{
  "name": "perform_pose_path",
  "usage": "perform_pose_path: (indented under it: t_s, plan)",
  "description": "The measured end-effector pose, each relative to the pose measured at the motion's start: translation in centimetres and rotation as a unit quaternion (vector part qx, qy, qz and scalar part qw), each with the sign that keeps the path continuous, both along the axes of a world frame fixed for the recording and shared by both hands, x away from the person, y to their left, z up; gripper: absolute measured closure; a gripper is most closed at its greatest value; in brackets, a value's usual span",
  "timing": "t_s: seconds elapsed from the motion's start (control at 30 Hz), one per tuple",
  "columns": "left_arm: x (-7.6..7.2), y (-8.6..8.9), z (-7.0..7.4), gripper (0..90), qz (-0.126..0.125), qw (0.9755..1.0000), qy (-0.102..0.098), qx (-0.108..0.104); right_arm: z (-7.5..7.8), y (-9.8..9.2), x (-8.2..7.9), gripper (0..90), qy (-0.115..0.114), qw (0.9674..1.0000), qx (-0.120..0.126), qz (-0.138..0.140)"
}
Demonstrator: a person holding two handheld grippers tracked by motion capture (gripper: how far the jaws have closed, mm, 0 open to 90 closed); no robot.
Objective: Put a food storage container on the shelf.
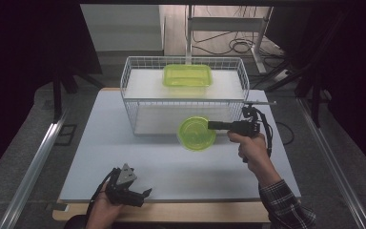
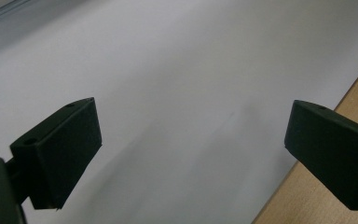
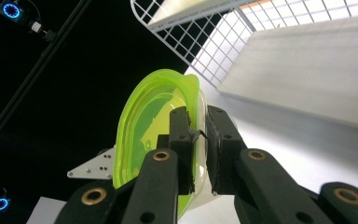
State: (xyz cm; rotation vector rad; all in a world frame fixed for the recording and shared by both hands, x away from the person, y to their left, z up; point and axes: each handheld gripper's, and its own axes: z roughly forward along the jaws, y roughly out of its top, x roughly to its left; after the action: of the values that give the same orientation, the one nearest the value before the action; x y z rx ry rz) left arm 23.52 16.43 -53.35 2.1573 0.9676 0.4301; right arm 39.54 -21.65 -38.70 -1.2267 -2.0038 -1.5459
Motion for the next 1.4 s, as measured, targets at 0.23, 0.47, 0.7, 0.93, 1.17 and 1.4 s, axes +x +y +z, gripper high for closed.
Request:
perform_pose_path:
  t_s: [0.23, 0.47, 0.7, 0.93, 1.17, 1.4]
  plan:
    - [0.1, 0.1, 0.0, 3.7, 0.008, 0.9999, 0.01, -0.009, 1.5, 0.2, 0.4, 81.5, -0.008, 1.0, 0.004, -0.003]
    - [0.1, 0.1, 0.0, 3.8, 0.008, 0.9998, 0.013, -0.009, 3.5, 0.3, 1.0, 81.4, -0.017, 0.9998, 0.003, -0.009]
    - [0.1, 0.1, 0.0, 3.8, 0.008, 0.9999, 0.01, -0.008, 5.6, 0.7, 1.6, 81.5, -0.028, 0.9995, 0.001, -0.017]
    - [0.1, 0.1, 0.0, 3.7, 0.007, 0.9999, 0.008, -0.008, 7.5, 1.2, 2.3, 81.4, -0.041, 0.9989, 0.002, -0.023]
    - [0.1, 0.1, 0.0, 3.7, 0.007, 0.9999, 0.009, -0.008, 9.1, 1.7, 3.2, 81.5, -0.047, 0.9983, 0.009, -0.035]
    - [0.0, 0.1, 0.0, 3.7, 0.007, 0.9999, 0.01, -0.01, 10.6, 2.2, 4.2, 81.4, -0.056, 0.9971, 0.013, -0.049]
